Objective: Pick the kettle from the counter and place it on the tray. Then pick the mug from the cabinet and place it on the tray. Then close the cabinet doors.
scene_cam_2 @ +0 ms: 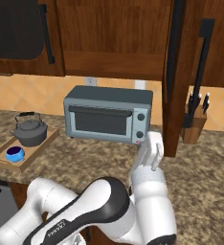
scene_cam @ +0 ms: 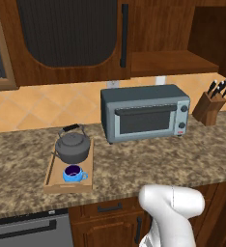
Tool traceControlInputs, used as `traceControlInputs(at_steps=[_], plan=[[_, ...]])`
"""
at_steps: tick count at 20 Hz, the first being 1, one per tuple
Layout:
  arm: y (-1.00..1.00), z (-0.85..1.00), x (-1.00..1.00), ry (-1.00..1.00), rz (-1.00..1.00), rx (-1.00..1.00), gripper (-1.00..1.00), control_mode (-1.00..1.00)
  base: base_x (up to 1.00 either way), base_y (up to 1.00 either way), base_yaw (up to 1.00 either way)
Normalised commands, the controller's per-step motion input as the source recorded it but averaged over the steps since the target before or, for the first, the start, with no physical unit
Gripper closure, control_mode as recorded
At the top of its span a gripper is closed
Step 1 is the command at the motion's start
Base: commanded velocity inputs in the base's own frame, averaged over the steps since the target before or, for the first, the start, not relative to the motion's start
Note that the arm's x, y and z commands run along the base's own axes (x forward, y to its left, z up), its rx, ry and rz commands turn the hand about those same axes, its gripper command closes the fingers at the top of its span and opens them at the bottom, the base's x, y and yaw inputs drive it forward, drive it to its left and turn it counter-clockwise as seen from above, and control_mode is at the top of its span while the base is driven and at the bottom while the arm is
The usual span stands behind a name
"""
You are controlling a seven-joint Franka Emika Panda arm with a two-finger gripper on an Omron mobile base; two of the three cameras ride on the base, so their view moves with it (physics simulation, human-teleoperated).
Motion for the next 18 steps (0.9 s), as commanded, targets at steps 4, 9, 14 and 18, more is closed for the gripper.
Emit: traceControlInputs(at_steps=[4,9,14,18], plan=[[-0.14,-0.09,0.00,-0.04,0.00,0.09,1.00,-1.00,0.00,0.00,0.00],[-0.01,-0.72,-0.03,-0.01,0.00,0.04,1.00,-1.00,0.00,0.00,0.00],[-0.06,-0.50,0.00,0.00,0.00,0.13,1.00,-1.00,0.00,0.00,0.00],[-0.38,-0.01,0.00,-0.03,0.00,0.25,1.00,-1.00,0.00,0.00,0.00]])
